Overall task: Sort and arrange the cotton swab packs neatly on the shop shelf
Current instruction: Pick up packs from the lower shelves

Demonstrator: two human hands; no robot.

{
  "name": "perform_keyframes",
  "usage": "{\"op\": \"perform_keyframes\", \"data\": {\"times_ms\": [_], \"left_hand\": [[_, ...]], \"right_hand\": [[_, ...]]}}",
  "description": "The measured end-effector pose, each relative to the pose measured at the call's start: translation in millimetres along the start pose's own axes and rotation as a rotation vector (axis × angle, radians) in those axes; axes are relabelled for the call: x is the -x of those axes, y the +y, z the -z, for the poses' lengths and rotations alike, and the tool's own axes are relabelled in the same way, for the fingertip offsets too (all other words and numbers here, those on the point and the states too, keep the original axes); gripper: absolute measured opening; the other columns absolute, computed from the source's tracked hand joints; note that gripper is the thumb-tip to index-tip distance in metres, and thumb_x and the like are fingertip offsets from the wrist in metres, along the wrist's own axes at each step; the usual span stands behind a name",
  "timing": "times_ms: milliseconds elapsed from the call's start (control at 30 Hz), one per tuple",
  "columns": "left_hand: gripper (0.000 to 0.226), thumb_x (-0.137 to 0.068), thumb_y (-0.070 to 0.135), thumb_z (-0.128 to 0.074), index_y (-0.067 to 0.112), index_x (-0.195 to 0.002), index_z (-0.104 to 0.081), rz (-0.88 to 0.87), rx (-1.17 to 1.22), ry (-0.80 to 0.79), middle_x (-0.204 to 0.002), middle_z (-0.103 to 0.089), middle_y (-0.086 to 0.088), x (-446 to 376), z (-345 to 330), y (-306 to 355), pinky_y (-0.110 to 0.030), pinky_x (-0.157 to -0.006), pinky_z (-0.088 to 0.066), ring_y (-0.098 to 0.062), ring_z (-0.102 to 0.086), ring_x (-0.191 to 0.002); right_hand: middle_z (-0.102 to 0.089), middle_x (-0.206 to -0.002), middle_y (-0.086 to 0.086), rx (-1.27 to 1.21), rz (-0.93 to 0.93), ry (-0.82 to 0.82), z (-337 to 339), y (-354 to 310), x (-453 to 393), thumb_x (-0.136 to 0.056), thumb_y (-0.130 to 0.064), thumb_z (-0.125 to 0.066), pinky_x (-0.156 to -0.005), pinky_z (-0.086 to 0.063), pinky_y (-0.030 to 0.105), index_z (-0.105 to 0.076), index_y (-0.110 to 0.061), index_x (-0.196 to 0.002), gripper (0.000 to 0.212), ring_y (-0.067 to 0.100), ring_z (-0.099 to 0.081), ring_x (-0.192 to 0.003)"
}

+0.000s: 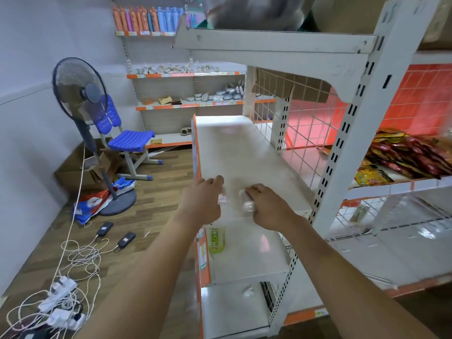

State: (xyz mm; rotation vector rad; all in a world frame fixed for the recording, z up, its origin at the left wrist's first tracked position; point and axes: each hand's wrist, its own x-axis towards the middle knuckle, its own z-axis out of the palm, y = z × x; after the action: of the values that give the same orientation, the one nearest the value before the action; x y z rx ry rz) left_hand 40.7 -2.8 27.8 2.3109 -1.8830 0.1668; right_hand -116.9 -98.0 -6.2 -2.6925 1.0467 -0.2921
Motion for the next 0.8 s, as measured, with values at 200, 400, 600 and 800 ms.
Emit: {"op": "perform_keyframes", "data": {"times_ms": [200, 400, 600, 800], "left_hand": [[0.029, -0.078, 0.015, -0.054, 0.022, -0.104, -0.045, 0.090, 0.175, 0.090, -0.108, -0.053, 0.007, 45.0, 7.0, -67.9, -0.030, -0.065, -0.042, -0.016, -0.048, -0.100], [0.038, -0.077, 0.016, -0.058, 0.024, -0.113, -0.050, 0.175, 0.305, 0.201, -0.113, -0.054, 0.008, 94.3, 0.8, -158.5, -0.029, -0.070, -0.044, -0.015, -0.051, -0.104], [0.055, -0.078, 0.007, -0.057, 0.025, -0.130, -0.050, 0.237, 0.305, 0.230, -0.140, -0.044, 0.010, 111.3, -3.1, -239.5, -0.029, -0.096, -0.040, -0.009, -0.038, -0.130], [0.053, -0.075, 0.008, -0.063, 0.024, -0.125, -0.054, 0.270, 0.284, 0.210, -0.129, -0.048, 0.009, 102.4, -3.4, -298.5, -0.030, -0.079, -0.045, -0.013, -0.043, -0.119]], "right_hand": [[-0.040, -0.135, 0.002, -0.078, 0.025, 0.145, -5.0, -71.8, -0.6, -0.075, -0.001, -0.051, -0.096, -0.040, 0.031, -0.041, -0.013, -0.135, 0.061, 0.021, -0.037, -0.124], [-0.061, -0.114, 0.003, -0.206, 0.020, 0.358, -31.6, -165.3, -15.2, -0.065, 0.003, -0.053, -0.087, -0.043, 0.038, -0.053, -0.018, -0.127, 0.065, 0.027, -0.048, -0.106], [-0.055, -0.122, -0.002, -0.226, 0.030, 0.357, -72.9, -238.7, -59.6, -0.067, 0.007, -0.048, -0.095, -0.032, 0.017, -0.054, -0.016, -0.122, 0.060, 0.014, -0.043, -0.115], [-0.053, -0.124, -0.002, -0.210, 0.026, 0.316, -97.4, -270.1, -105.9, -0.071, 0.002, -0.049, -0.090, -0.043, 0.027, -0.055, -0.017, -0.124, 0.057, 0.018, -0.050, -0.111]]}}
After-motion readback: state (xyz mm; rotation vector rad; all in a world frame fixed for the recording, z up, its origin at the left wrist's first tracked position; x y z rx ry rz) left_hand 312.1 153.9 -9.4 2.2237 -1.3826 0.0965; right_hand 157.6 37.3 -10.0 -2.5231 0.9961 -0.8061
